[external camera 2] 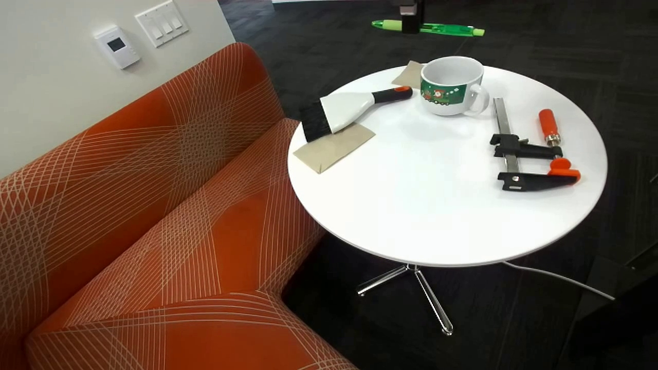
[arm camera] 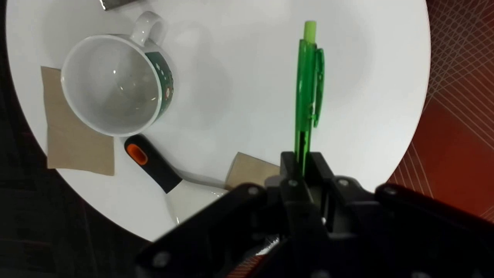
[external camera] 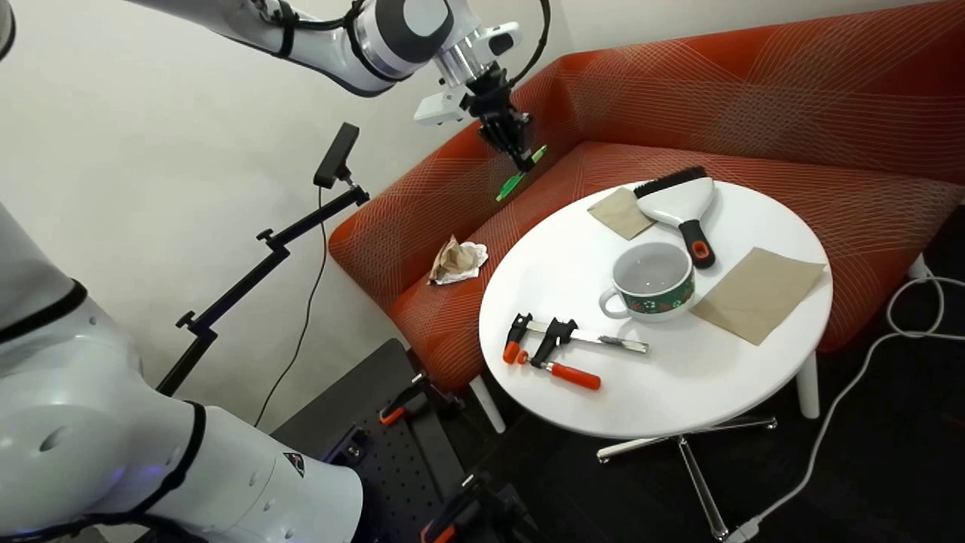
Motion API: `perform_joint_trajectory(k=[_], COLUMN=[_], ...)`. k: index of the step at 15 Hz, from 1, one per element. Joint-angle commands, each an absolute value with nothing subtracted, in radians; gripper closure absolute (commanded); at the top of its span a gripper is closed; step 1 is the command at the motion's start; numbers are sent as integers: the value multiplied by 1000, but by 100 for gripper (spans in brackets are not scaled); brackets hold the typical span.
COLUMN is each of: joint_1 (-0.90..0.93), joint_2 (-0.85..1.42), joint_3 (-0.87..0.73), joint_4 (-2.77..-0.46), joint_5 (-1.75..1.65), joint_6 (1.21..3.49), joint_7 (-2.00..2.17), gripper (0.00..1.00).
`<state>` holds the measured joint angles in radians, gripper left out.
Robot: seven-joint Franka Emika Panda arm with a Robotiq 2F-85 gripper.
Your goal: Pick up the pen from the table and put it in the mug cup.
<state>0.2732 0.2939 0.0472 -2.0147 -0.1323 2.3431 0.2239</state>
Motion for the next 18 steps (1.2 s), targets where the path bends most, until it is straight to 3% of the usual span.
perform_joint_trajectory(k=[1, 10, 18], joint_1=[259, 356, 618], joint_2=[314, 411, 517], joint_3=[53, -169, -487], joint_4=[-2005, -1992, -1934], joint_5=[-143, -428, -787], joint_6=[2390, 2638, 2588], joint_7=[305, 873, 1511], gripper=[97, 97, 97])
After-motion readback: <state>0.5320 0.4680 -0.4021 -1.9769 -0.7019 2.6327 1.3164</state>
